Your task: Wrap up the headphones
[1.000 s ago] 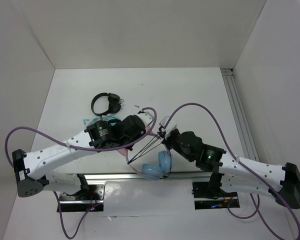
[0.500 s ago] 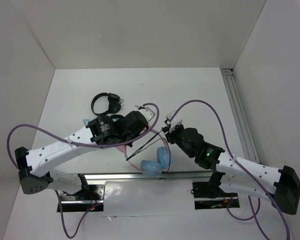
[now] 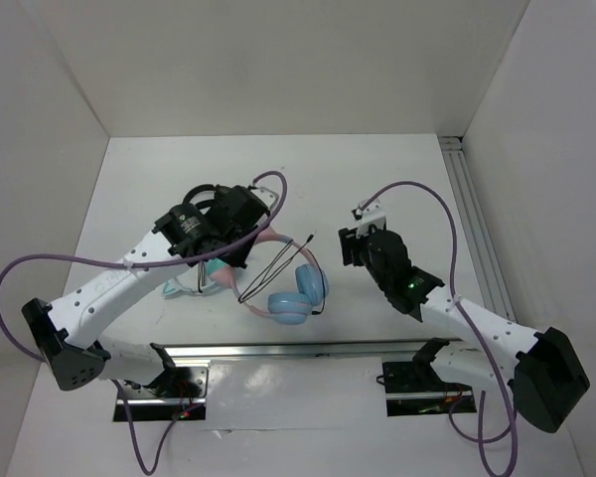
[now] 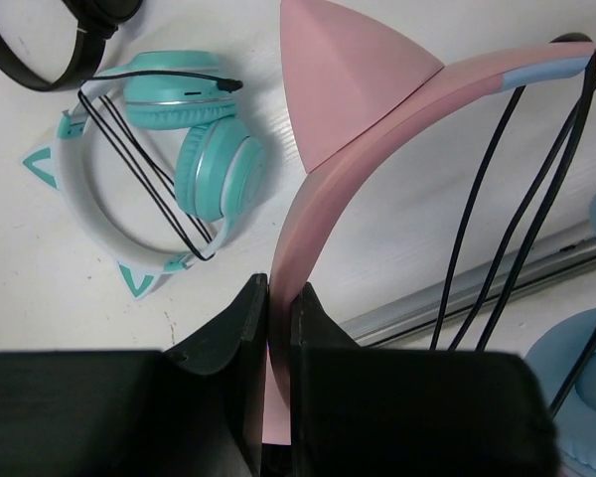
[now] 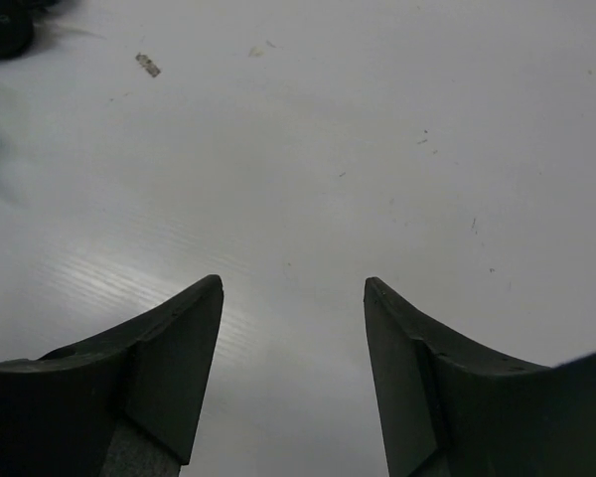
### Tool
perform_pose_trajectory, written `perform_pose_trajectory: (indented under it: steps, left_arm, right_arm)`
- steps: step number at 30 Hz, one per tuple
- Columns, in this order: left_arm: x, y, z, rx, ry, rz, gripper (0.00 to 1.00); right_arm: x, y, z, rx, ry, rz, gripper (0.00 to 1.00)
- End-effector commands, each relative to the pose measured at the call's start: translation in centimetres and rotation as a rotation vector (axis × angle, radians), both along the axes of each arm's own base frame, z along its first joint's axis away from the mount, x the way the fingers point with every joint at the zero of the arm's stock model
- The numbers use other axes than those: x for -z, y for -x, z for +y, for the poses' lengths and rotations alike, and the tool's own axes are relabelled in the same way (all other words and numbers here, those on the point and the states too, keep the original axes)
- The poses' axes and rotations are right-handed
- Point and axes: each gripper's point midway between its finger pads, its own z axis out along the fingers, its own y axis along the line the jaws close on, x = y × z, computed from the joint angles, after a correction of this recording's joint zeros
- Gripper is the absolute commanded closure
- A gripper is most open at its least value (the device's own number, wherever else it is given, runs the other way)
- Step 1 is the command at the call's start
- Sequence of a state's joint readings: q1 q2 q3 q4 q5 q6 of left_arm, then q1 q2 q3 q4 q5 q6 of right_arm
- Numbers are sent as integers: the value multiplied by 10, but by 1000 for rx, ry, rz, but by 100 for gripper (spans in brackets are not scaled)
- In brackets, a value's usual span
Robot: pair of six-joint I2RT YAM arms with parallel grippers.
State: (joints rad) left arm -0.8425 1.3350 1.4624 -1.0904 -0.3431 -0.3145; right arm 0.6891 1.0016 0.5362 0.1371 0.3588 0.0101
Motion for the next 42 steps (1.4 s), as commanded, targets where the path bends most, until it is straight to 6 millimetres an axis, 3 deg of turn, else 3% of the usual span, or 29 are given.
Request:
perform_pose_trajectory:
  steps: [1, 4, 6, 10, 11, 12, 13, 14, 15, 16, 18, 21, 22, 26, 27, 30, 31, 38, 41, 42]
  left_arm:
    - [-23, -17, -13, -22, 158, -20, 100]
    - [-14, -34, -20, -40, 185, 29, 100]
    - [-18, -51, -28, -52, 213, 10, 100]
    - [-8, -106, -45, -128, 258, -5, 100]
    - [-6, -117, -48, -150, 268, -7, 100]
    - [-8, -136, -47, -183, 289, -39, 100]
    - [-10, -149, -49, -203, 310, -58, 100]
    - [-8, -162, -46, -235, 309, -73, 100]
    - [6, -176, -47, -251, 300, -65, 100]
    - [10, -192, -38, -319, 317, -81, 100]
    - [15, -218, -41, -334, 375, -103, 100]
    - [46, -252, -42, -360, 417, -106, 100]
    - [65, -263, -37, -370, 404, -90, 100]
    - [89, -285, -41, -330, 459, -78, 100]
    - [102, -289, -42, -325, 443, -64, 100]
    - [102, -306, -42, -314, 437, -86, 100]
    - [117, -309, -40, -329, 412, -68, 100]
    - [154, -315, -26, -457, 364, -7, 100]
    - [165, -308, -19, -516, 345, 13, 100]
    - [160, -310, -17, -530, 347, -3, 100]
  right_arm:
    - [-3, -8, -5, 53, -96, 19, 33]
    - [-9, -19, -28, 169, -143, 33, 30]
    - [-14, -22, -38, 237, -172, 51, 30]
    - [-39, -19, -49, 289, -232, 24, 24]
    - [-48, -18, -47, 274, -246, 15, 21]
    - [-50, -15, -48, 275, -241, 21, 11]
    - [-54, -13, -49, 274, -243, 18, 11]
    - [-62, -11, -51, 273, -251, 9, 0]
    - [-67, -9, -54, 291, -245, 23, 0]
    - [-74, -6, -57, 305, -258, 21, 0]
    - [-90, -3, -52, 269, -278, 18, 0]
    - [-99, 5, -41, 198, -331, 46, 0]
    - [-105, 9, -38, 181, -353, 50, 0]
    - [-119, 27, -28, 75, -405, 33, 0]
    - [-122, 31, -31, 69, -407, 15, 0]
    - [-122, 35, -37, 80, -389, 11, 0]
    - [-122, 38, -39, 77, -378, 6, 0]
    - [-125, 43, -43, 70, -361, -8, 0]
    - [-118, 44, -43, 72, -351, 8, 0]
    - [-118, 44, -43, 73, -351, 8, 0]
